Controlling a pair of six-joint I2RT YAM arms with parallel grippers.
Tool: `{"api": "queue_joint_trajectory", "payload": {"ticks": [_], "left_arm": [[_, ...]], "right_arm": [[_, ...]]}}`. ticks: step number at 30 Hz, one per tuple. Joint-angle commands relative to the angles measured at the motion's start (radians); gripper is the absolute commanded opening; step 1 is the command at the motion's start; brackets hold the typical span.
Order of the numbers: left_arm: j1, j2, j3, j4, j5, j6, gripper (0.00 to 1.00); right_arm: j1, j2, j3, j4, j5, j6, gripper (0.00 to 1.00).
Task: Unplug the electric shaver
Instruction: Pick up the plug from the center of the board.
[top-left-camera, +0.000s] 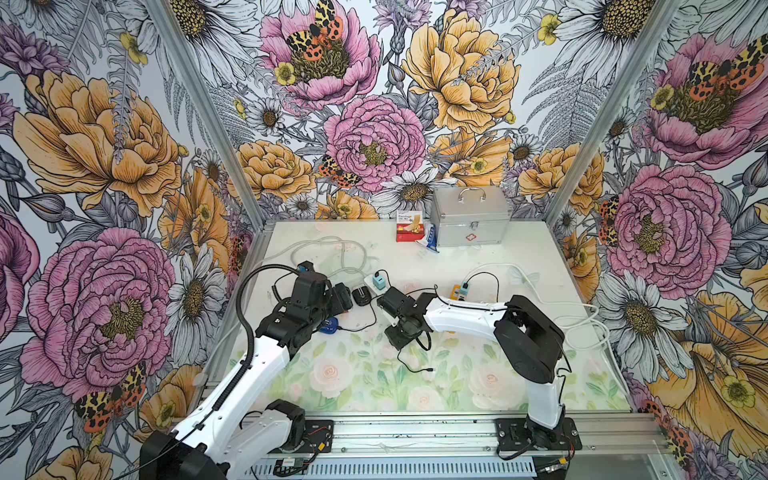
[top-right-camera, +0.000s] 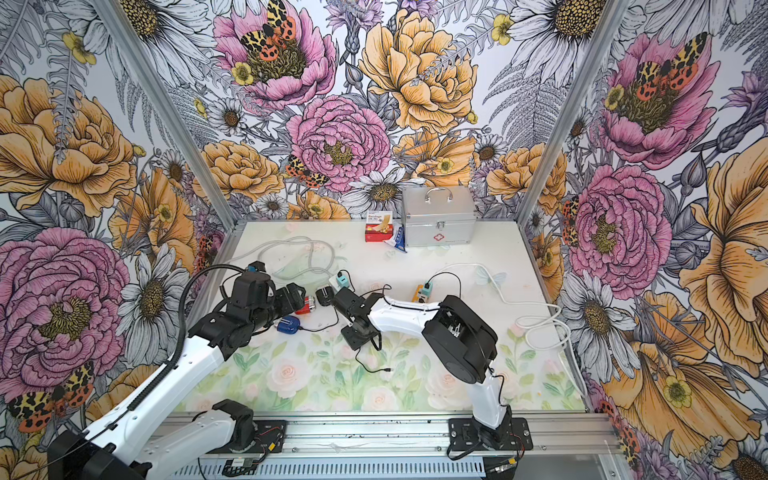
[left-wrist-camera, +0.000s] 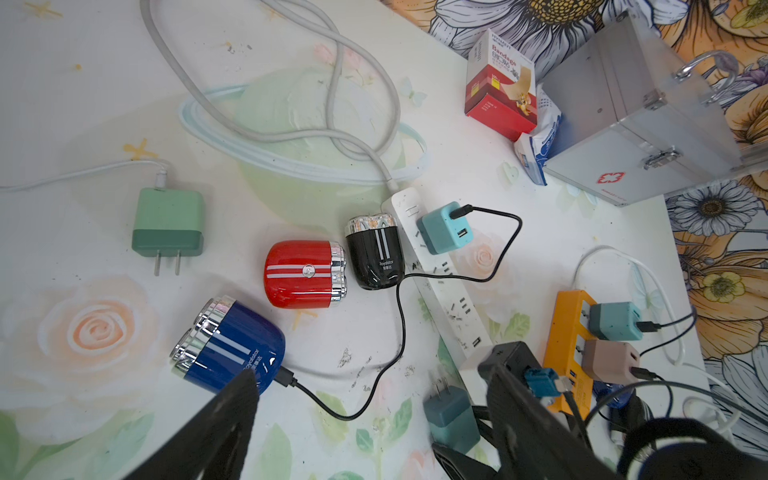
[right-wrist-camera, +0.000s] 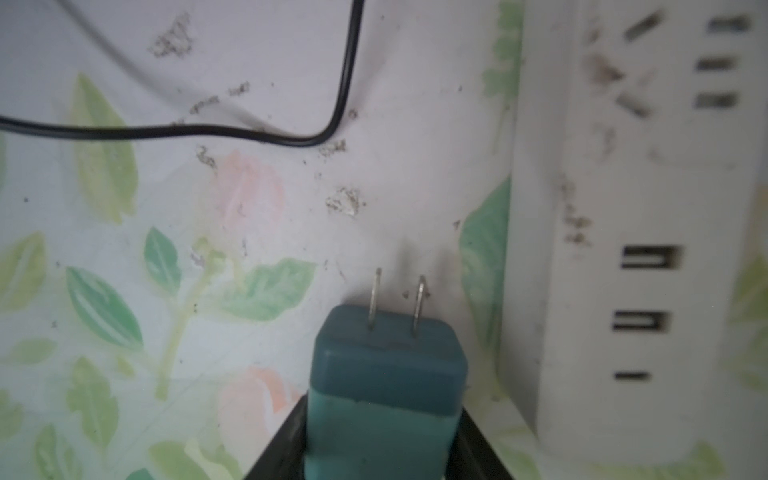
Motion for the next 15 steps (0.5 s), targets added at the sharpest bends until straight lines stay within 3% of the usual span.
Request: {"api": "queue_joint_trajectory", "payload": {"ticks": [1,9,15], "left_arm": [[0.015,-0.02,-0.005,-0.008,0.015,0.011,0.87],[0.059,-0.021,-0.002,-0.008,0.042,0.002,0.87],[0.057,-0.032,-0.034,-0.007,0.124,-0.093,0.87]], "right_arm": [[0.002,0.025,0.037,0.015,-0.02,-0.003,0.41],[0.007,-0.028,0.068,0.015,-0.023,-0.022,0.34],[0.009,-0.079,0.124,0.03,-0.014,-0.057,0.32]]}}
